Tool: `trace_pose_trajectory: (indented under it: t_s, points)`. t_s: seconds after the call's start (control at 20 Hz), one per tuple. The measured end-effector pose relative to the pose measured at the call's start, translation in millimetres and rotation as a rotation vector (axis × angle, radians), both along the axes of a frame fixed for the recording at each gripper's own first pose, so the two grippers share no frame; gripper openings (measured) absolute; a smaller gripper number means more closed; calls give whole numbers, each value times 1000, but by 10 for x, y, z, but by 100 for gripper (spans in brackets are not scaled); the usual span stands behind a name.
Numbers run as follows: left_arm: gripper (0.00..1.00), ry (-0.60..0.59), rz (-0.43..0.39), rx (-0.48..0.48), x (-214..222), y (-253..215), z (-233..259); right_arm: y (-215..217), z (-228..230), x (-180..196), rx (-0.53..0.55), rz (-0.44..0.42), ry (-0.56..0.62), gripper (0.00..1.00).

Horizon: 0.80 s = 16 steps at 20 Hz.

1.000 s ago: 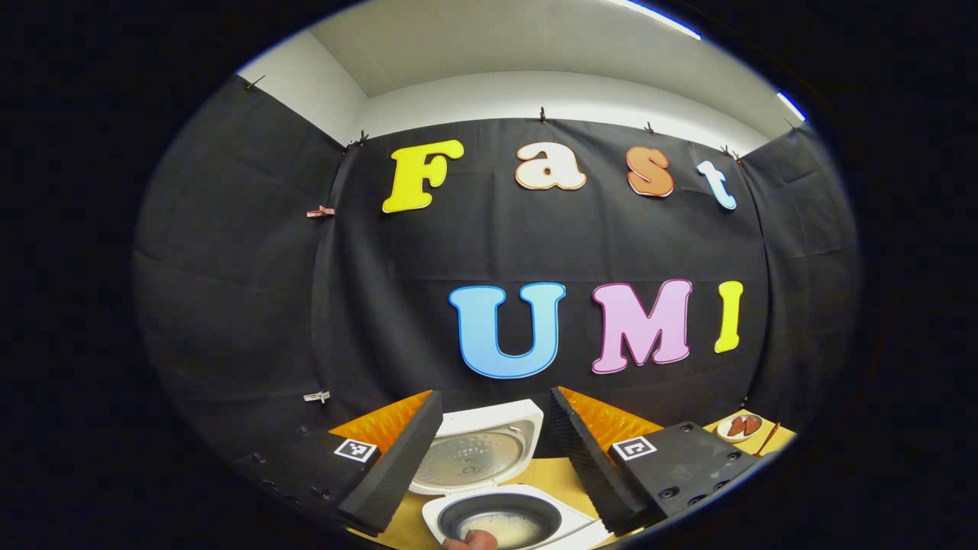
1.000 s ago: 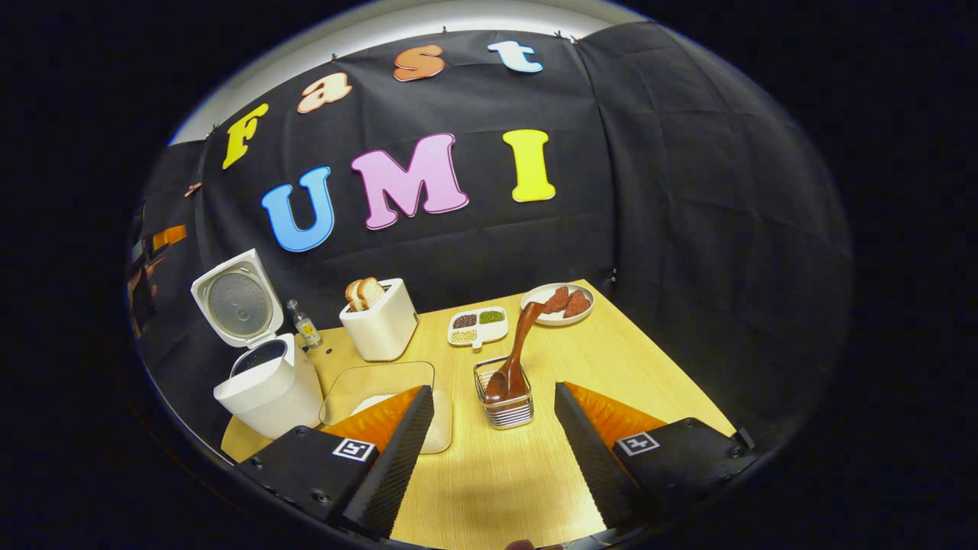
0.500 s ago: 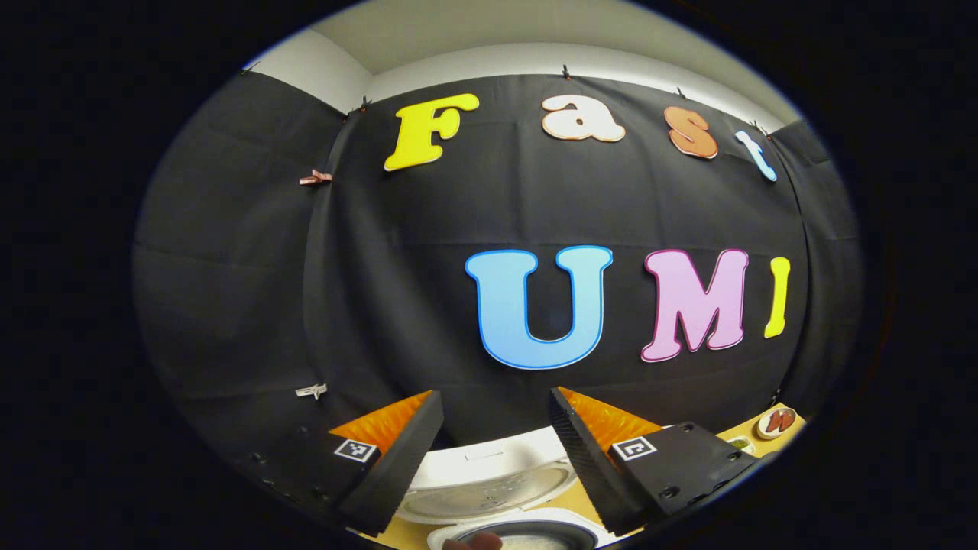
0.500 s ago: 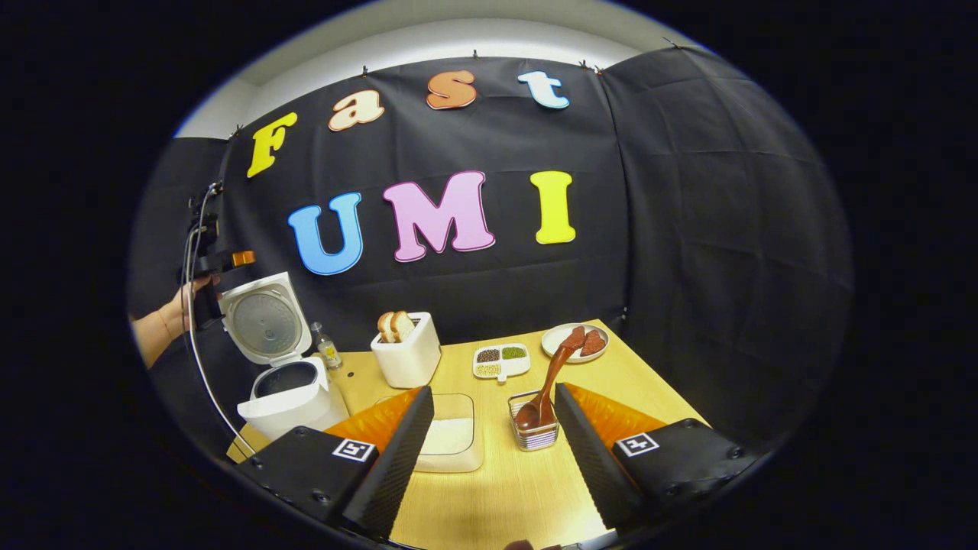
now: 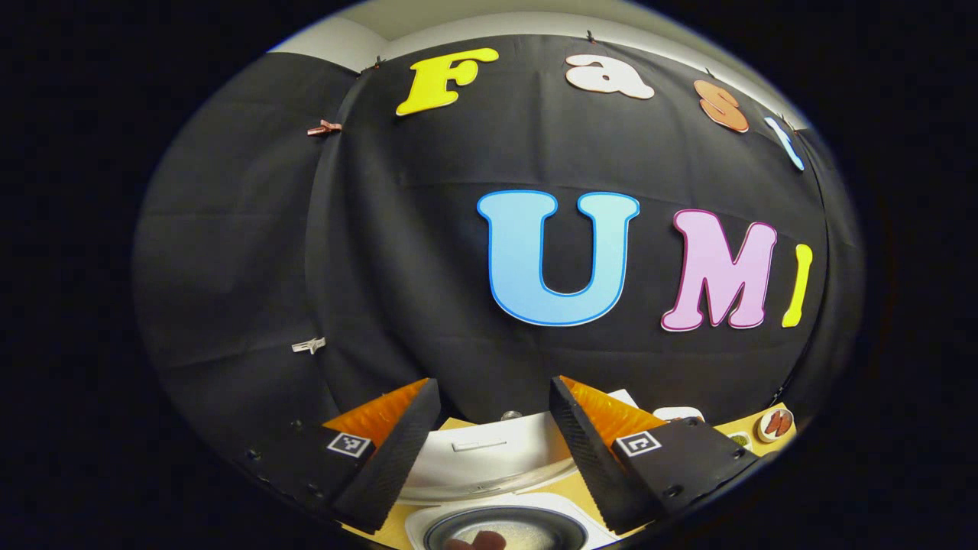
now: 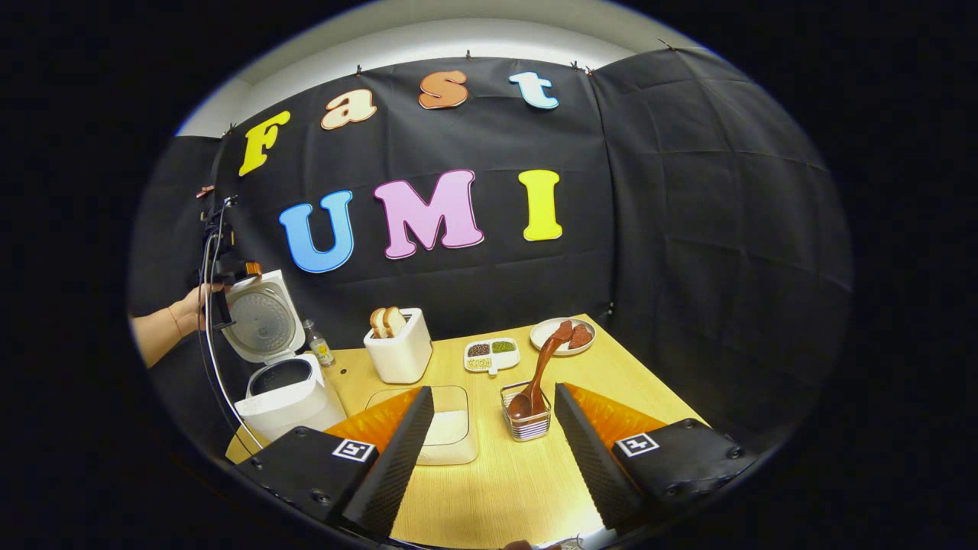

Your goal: Close the left gripper, press the button to open the rice cooker; take a wooden spoon from the chopstick holder with the right hand, scoop a spoonful of rice and pour it into the rice cooker, then put the wooden spoon back into the chopstick holder.

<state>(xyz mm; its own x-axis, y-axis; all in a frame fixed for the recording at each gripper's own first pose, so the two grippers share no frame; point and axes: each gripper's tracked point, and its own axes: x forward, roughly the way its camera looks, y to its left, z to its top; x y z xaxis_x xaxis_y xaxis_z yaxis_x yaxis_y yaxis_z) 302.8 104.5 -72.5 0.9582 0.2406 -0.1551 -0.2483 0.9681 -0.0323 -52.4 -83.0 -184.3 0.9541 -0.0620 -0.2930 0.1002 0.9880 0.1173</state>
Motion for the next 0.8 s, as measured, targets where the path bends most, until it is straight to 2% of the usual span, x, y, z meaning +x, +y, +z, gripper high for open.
trace_pose_trajectory:
  t_s: [0.25,0.65,0.8]
  points:
    - [100,69,-1,-30,-486,-334,-185,97,2,98,16,57,3,98]
    - [100,227,43,-127,-1183,-789,-898,-13,60,108,29,100,2,98]
    - [100,284,59,-119,-1340,-877,-1242,-63,32,92,35,103,12,98]
